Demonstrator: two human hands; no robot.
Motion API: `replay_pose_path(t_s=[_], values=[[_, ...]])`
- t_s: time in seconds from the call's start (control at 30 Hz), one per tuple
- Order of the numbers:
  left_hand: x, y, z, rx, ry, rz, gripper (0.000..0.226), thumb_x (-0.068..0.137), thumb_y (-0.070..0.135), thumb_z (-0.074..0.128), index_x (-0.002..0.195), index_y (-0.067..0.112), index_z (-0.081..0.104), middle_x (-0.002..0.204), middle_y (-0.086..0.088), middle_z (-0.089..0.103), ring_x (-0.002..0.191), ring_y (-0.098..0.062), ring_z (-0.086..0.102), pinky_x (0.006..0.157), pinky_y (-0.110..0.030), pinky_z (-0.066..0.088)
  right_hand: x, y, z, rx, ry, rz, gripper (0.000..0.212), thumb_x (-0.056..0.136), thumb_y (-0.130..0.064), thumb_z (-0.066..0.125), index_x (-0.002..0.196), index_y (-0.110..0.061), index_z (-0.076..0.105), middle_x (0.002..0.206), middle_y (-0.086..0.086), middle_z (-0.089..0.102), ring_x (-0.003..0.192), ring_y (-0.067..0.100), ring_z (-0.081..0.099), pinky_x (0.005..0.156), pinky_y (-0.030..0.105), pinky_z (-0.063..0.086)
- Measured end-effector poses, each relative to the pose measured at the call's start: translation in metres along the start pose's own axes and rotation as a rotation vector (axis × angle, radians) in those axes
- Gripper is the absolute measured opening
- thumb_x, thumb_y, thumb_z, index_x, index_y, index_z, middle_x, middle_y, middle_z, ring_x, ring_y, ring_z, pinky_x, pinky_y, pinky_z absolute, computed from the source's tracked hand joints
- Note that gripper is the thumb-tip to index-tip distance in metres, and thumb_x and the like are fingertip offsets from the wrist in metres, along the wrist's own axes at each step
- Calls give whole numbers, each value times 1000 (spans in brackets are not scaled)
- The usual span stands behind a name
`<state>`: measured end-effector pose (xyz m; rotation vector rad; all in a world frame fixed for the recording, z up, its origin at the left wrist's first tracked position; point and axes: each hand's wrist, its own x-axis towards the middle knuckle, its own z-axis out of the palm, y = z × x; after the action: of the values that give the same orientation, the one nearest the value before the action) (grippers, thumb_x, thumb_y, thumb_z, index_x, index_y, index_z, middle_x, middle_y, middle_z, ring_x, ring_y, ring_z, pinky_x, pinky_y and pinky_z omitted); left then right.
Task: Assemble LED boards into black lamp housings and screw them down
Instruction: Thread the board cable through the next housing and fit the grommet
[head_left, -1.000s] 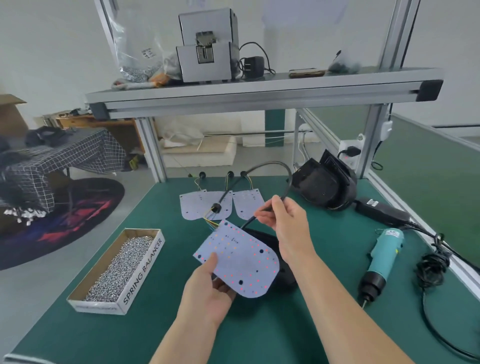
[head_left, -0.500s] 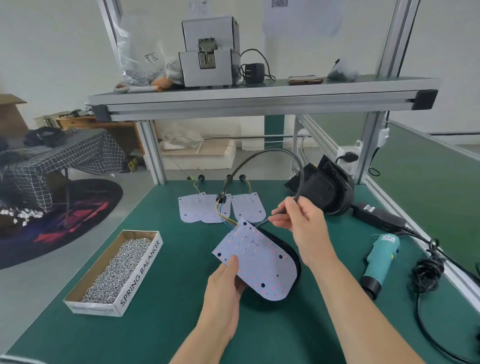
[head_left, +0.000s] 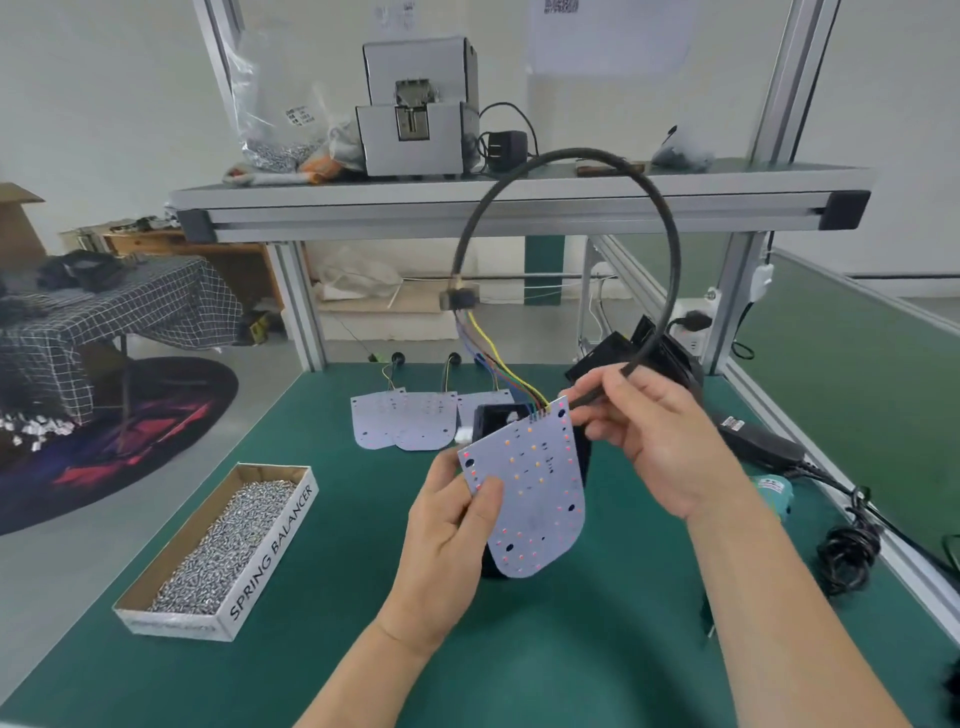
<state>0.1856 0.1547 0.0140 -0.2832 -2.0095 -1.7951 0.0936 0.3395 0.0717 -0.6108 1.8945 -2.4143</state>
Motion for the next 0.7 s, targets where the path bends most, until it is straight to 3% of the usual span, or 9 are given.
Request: replay_pose_path(t_s=[0.1, 0.2, 0.3, 0.37, 0.4, 0.47, 0.57, 0.63, 0.7], values=[[-2, 2, 5, -195, -6, -82, 32, 98, 34, 53, 123, 29, 71, 136, -3, 63, 131, -20, 55, 109, -31, 44, -4, 7, 6, -558, 23, -130, 23, 102, -12, 57, 115, -20, 74, 113, -4, 62, 105, 5, 58, 96, 20, 43], [2, 6, 0, -447, 36, -229, 35, 96, 30, 54, 124, 19, 72, 133, -9, 67, 127, -25, 60, 106, -37, 50, -5, 12, 7, -671, -177, -132, 41, 102, -15, 58, 139, -33, 57, 136, -15, 50, 131, -6, 43, 109, 8, 28], [5, 8, -10, -611, 134, -401, 33, 91, 31, 62, 119, 20, 74, 126, -8, 71, 116, -22, 68, 85, -30, 59, 3, 10, 1, -269, -265, 8, 50, 98, -19, 53, 147, -26, 45, 138, -15, 59, 123, -5, 57, 102, 11, 39], [4, 8, -15, -692, 199, -516, 38, 88, 34, 62, 118, 15, 75, 123, -8, 72, 110, -22, 71, 75, -31, 62, 6, 15, -3, 149, -171, 135, 48, 104, -38, 43, 151, -27, 43, 144, -5, 59, 123, 14, 62, 107, 35, 45], [4, 7, -16, -710, 204, -554, 39, 87, 35, 61, 115, 14, 76, 123, -8, 72, 109, -23, 71, 74, -33, 62, 5, 19, -2, 296, -174, 217, 53, 104, -50, 35, 152, -28, 42, 146, 1, 58, 127, 22, 59, 111, 45, 41], [5, 9, -17, -704, 192, -594, 37, 84, 37, 62, 109, 15, 79, 123, -9, 72, 109, -25, 71, 78, -40, 60, -3, 33, 7, 394, -282, 333, 65, 102, -63, 26, 150, -23, 47, 146, 8, 58, 134, 26, 55, 116, 49, 34], [6, 12, -20, -694, 176, -623, 44, 81, 36, 64, 115, 12, 76, 123, -11, 71, 108, -28, 71, 85, -45, 53, -9, 48, 21, 368, -306, 464, 77, 93, -77, 32, 134, -21, 66, 138, 11, 63, 130, 27, 59, 107, 42, 49], [8, 12, -27, -709, 176, -622, 50, 82, 35, 63, 123, 8, 71, 123, -13, 71, 108, -30, 71, 86, -46, 53, -10, 49, 22, 95, -216, 453, 84, 90, -81, 31, 128, -15, 67, 136, 14, 64, 128, 32, 59, 107, 45, 48], [12, 13, -38, -741, 182, -586, 45, 84, 34, 61, 116, 7, 75, 121, -13, 72, 107, -30, 72, 81, -44, 58, -8, 48, 18, -607, -132, 359, 79, 93, -75, 29, 110, -9, 69, 118, 11, 71, 112, 34, 62, 100, 43, 49]])
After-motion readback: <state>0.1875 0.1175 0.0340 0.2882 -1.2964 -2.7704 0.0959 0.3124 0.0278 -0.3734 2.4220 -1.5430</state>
